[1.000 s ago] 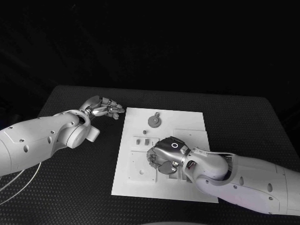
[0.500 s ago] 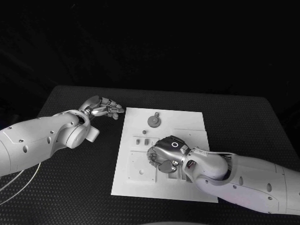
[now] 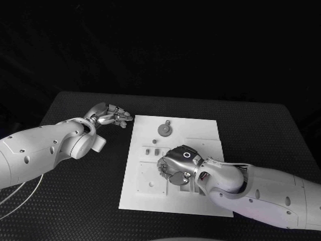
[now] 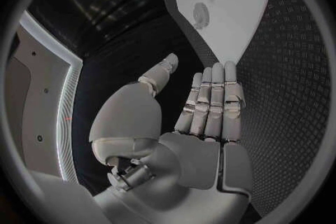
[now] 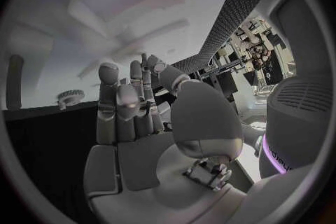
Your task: Assemble the parts on the task board
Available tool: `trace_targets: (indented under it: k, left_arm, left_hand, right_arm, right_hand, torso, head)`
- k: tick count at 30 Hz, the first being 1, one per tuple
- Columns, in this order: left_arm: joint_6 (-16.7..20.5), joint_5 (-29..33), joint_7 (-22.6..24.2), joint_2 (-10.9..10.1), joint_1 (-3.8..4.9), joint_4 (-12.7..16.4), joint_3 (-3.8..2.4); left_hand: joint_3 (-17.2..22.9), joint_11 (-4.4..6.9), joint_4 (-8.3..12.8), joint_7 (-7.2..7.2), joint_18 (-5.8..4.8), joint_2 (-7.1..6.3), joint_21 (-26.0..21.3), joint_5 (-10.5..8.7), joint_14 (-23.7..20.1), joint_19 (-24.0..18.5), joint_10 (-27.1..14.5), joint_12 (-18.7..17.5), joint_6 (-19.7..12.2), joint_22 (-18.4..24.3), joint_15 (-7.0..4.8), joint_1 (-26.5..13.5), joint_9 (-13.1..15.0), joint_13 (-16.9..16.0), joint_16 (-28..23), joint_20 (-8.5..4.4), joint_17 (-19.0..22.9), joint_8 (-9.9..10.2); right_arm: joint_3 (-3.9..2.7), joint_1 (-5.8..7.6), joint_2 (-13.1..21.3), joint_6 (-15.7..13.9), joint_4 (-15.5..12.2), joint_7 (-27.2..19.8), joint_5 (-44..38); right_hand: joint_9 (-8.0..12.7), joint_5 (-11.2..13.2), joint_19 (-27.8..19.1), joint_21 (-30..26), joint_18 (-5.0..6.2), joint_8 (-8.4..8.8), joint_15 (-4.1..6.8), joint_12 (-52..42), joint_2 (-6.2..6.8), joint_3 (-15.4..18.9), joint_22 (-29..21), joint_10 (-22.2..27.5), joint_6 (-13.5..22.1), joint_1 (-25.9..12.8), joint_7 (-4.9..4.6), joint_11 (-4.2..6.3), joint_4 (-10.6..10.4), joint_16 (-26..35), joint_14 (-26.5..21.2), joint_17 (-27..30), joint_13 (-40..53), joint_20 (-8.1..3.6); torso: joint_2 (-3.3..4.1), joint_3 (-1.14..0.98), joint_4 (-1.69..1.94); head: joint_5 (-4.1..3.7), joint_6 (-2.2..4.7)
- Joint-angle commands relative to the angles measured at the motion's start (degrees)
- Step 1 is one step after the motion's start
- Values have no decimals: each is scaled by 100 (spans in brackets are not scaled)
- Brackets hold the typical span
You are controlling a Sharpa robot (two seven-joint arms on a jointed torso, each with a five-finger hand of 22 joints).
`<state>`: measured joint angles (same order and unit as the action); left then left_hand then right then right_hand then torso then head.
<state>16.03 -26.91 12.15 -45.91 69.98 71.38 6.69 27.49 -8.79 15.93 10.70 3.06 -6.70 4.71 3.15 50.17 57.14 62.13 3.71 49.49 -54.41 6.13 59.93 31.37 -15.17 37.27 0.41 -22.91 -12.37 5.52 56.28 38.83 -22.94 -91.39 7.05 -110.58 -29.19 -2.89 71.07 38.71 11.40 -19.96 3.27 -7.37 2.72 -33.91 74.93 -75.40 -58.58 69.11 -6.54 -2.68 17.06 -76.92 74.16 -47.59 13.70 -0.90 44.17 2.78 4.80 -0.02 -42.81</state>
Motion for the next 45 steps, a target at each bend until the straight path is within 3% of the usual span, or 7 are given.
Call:
trace_targets:
  k: [1,7,28,37,45]
  left_arm:
    - [-39,28,49,-1,5,18,-4]
    - [-39,28,46,-2,5,17,-4]
    - [-32,29,46,-14,7,38,-4]
    - [-42,29,33,-25,8,48,-4]
    - [-57,29,23,-34,9,50,-4]
  left_hand:
    - [-47,-3,-1,12,104,55,-40,-13,35,23,-48,19,-46,8,17,-23,-7,8,-22,19,-9,-39]
    - [-47,-3,0,12,104,55,-41,-13,35,23,-48,19,-46,9,17,-22,-8,9,-26,20,-14,-40]
    - [-51,-3,-1,11,104,55,-44,-13,38,25,-48,20,-45,11,18,-21,-10,13,-40,20,-32,-45]
    - [-52,-3,-1,11,104,54,-45,-13,39,25,-48,20,-44,11,18,-22,-11,15,-45,20,-38,-47]
    - [-54,-4,-3,10,104,53,-47,-13,39,25,-49,20,-43,12,19,-24,-12,16,-50,21,-45,-49]
  right_arm:
    - [1,-4,-20,386,2,-86,-33]
    - [1,-4,-17,519,-24,-129,5]
    - [1,-3,-188,330,-8,59,-71]
    - [1,-3,-235,671,36,78,-64]
    - [1,-3,-242,707,91,101,-136]
  right_hand:
    - [-8,-17,5,-36,360,-31,97,-9,4,-4,100,-158,-28,56,1,53,-31,-29,-55,-8,8,-19]
    - [-11,-17,1,-39,360,-29,96,-4,2,-2,100,-159,-26,48,0,53,-33,-27,-57,-8,12,-17]
    - [-21,-18,-8,-47,360,-25,95,6,-3,0,101,-162,-24,37,-1,52,-33,-21,-61,-7,25,-13]
    - [-26,-17,-13,-52,360,-20,93,16,-10,1,101,-160,-17,24,-4,50,-35,-16,-63,-4,32,-9]
    - [-30,-18,-22,-59,360,-13,89,28,-17,2,101,-154,-10,12,-7,46,-34,-10,-64,-1,38,-4]
  torso:
    - [1,0,-3]
    - [1,2,1]
    - [-1,3,-1]
    - [-3,8,0]
    - [1,-3,-6]
  head:
    - [3,-7]
    - [4,-24]
    - [0,-31]
    - [-7,-34]
    - [-10,-42]
